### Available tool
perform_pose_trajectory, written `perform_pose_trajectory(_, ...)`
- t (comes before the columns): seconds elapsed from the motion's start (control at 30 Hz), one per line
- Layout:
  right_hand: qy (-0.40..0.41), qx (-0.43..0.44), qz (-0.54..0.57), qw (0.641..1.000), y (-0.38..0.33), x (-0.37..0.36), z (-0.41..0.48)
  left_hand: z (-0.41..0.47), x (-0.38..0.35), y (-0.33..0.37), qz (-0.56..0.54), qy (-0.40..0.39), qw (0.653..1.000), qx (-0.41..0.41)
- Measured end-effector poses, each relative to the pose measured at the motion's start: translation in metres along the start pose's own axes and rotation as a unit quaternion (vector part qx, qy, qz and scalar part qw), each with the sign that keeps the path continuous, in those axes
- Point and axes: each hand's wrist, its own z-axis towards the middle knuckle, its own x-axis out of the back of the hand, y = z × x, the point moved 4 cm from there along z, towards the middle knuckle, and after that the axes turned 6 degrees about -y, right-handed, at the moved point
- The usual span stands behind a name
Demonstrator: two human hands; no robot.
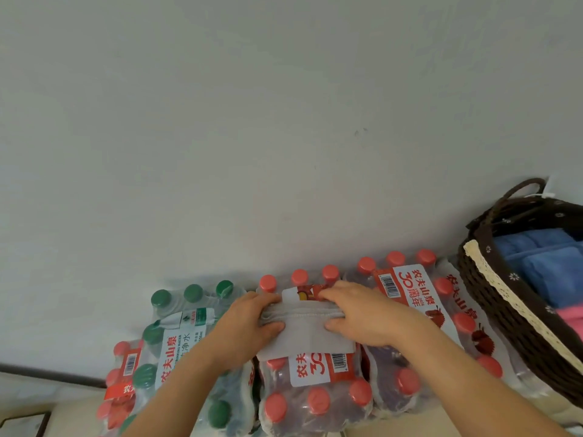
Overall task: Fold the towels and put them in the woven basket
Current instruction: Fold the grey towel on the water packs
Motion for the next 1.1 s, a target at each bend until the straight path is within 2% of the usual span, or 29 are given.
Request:
perform_pose_trajectory(0.07,-0.04,-0.003,-0.011,0.999,-0.007,0.005,-0.005,-0.001,0.004,0.006,0.008,-0.065,0.997,-0.026)
perform_pose_trajectory(0.13,-0.026,0.003,-0.021,0.999,-0.015,0.009,-0.01,-0.005,0.009,0.013,0.024,-0.078,0.995,-0.054)
perform_pose_trajectory(0.2,0.074,0.014,-0.043,0.996,-0.021,0.014,-0.014,-0.01,0.016,0.019,0.083,0.027,0.992,-0.093)
perform_pose_trajectory(0.27,0.223,0.043,-0.113,0.967,-0.026,0.014,-0.019,-0.017,0.018,0.025,0.142,0.144,0.969,-0.14)
perform_pose_trajectory(0.3,0.267,0.051,-0.146,0.951,-0.028,0.009,-0.021,-0.02,0.016,0.026,0.171,0.176,0.957,-0.156)
perform_pose_trajectory(0.37,0.289,0.046,-0.17,0.941,-0.03,-0.008,-0.024,-0.026,0.002,0.025,0.232,0.197,0.934,-0.189)
perform_pose_trajectory(0.43,0.287,0.036,-0.177,0.941,-0.026,-0.032,-0.025,-0.029,-0.015,0.015,0.271,0.181,0.922,-0.209)
perform_pose_trajectory(0.53,0.26,0.015,-0.159,0.952,-0.019,-0.058,-0.035,-0.034,-0.034,0.003,0.271,0.155,0.927,-0.209)
perform_pose_trajectory(0.67,0.292,0.003,-0.148,0.945,-0.021,-0.053,-0.051,-0.045,-0.031,0.009,0.199,0.136,0.948,-0.206)
perform_pose_trajectory(0.77,0.311,-0.042,-0.12,0.942,-0.024,-0.036,-0.044,-0.04,-0.017,0.014,0.125,0.094,0.977,-0.148)
perform_pose_trajectory(0.93,0.177,-0.114,-0.081,0.974,-0.023,-0.022,-0.026,-0.028,-0.003,0.008,0.086,0.044,0.995,-0.033)
perform_pose_trajectory(1.1,0.095,-0.107,-0.106,0.984,-0.027,-0.018,-0.016,-0.023,0.001,-0.006,0.096,-0.029,0.995,0.012)
